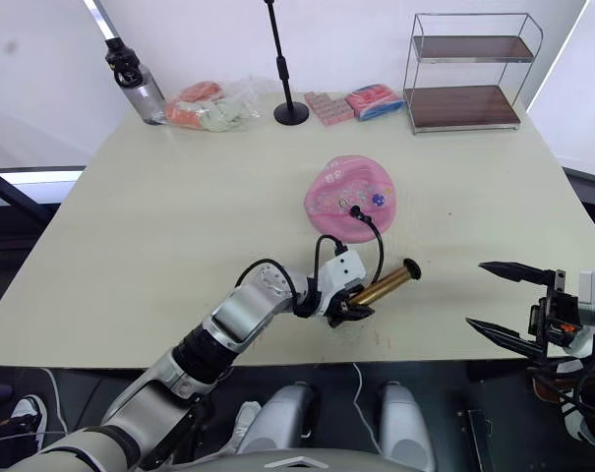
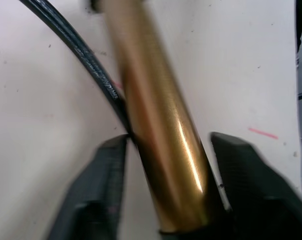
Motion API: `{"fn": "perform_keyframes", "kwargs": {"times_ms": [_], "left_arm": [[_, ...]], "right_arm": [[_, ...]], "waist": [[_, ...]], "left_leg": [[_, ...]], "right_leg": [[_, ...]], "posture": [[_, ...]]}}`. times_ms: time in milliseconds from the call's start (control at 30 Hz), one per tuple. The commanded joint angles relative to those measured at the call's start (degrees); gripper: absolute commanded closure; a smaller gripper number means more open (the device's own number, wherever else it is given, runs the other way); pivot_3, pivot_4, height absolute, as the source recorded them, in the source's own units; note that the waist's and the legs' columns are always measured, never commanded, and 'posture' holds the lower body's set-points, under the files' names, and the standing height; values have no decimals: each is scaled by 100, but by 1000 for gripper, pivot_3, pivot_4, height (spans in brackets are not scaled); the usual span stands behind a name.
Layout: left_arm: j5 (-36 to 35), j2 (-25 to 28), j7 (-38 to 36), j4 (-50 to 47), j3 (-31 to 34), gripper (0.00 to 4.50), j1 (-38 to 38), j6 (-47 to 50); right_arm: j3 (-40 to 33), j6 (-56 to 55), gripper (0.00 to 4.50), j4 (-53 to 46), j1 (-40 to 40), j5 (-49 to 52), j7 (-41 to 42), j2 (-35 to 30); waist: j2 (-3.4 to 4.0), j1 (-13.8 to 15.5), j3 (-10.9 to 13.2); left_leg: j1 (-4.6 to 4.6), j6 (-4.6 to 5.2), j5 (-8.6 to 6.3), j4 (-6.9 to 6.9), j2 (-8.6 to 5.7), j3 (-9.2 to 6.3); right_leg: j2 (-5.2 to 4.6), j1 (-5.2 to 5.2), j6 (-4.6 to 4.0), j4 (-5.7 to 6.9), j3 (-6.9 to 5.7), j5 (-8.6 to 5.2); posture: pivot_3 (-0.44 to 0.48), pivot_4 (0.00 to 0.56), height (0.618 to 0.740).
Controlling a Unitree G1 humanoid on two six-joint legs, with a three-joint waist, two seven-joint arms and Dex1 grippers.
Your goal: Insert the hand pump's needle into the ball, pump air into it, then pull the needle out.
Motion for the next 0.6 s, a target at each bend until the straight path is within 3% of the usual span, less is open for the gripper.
{"fn": "perform_keyframes", "kwargs": {"times_ms": [33,233,467,600], "left_arm": [[-39,43,-29,-256,122,3428,29,-41],[-70,99,-35,-282,408,3426,103,-736],[-365,163,-163,-434,951,3426,524,-1532],[-514,48,-166,-452,1209,3426,768,-2067]], "right_arm": [[-63,24,0,-103,-57,138,-87,-1],[69,864,0,-523,-120,452,-1006,189],[245,1877,0,-1141,-360,714,-2852,768],[271,2262,0,-1403,-454,944,-3469,1037]], "waist": [[0,2,0],[0,2,0],[2,15,-1],[3,14,-1]], "left_leg": [[0,0,0,0,0,-1],[0,0,0,0,3,-2],[-5,0,0,0,7,-16],[-5,0,0,-1,7,-19]], "right_leg": [[0,0,0,0,-1,0],[-1,0,0,0,2,0],[-5,-5,-4,0,4,1],[-5,-6,-4,0,4,1]], "posture": [[0,150,740],[0,150,740],[0,150,740],[0,150,740]]}}
